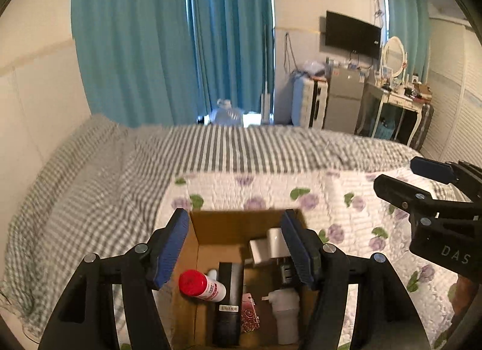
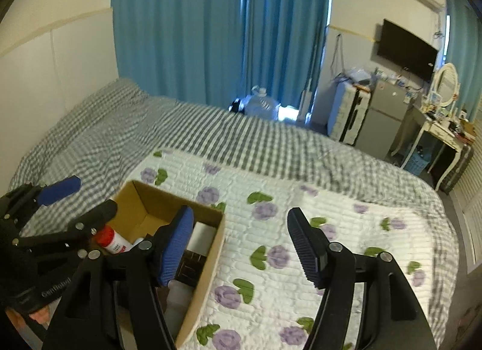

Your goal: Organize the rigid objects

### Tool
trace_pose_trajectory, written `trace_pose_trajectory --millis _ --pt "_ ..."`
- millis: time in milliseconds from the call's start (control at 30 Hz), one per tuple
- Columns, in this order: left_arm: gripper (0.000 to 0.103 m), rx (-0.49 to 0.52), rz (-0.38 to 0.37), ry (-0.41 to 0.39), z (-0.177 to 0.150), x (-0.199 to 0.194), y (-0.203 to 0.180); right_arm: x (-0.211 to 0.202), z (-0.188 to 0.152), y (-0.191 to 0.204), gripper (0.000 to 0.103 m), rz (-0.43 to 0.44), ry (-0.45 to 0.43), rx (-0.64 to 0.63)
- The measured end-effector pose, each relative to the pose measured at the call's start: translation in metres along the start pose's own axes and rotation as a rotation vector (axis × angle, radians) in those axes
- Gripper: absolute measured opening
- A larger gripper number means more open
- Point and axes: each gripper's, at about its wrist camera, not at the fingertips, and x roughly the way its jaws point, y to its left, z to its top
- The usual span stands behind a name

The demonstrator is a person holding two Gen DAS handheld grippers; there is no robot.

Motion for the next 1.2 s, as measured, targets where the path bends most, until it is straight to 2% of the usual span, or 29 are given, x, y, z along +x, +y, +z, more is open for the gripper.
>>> trace_pose_trajectory --millis 167,233,300,400,600,700,833,933,1200 --pt "0.067 0.003 -0.007 -0.078 0.012 -0.046 -0.007 -0.055 0.005 -0.011 0.072 -0.038 -0.073 0.014" --pt "0.067 -0.002 -0.018 -0.113 0.015 -0.065 -0.009 -0.078 0.006 -0.013 0.076 -0.046 -0.105 0.021" --pt "0.068 0.001 -0.016 -0.142 0.014 -0.078 -0.012 -0.098 0.005 -0.015 0.085 -0.053 -0.138 0.028" --pt "0.068 0.012 -0.004 -0.187 0.011 -0.099 -0.016 -0.127 0.001 -0.015 0.090 -0.083 -0.190 0.039" --pt "0.073 0.007 0.004 -0.288 -0.015 -0.130 -0.018 -0.167 -0.018 -0.012 0.103 -0.109 -0.268 0.093" --pt "0.074 -0.013 0.007 -0.311 -0.027 -0.135 -0.013 -0.176 -0.030 -0.005 0.103 -0.126 -0.295 0.091" --pt "0.075 -0.037 0.007 -0.340 -0.048 -0.136 -0.003 -0.179 -0.047 0.003 0.103 -0.206 -0.330 0.110" --pt "0.075 -0.049 0.032 -0.352 -0.068 -0.134 0.003 -0.179 -0.060 0.005 0.103 -0.224 -0.365 0.133" --pt "0.076 -0.055 0.033 -0.338 -0.109 -0.111 0.012 -0.154 -0.108 0.011 0.103 -0.174 -0.400 0.162"
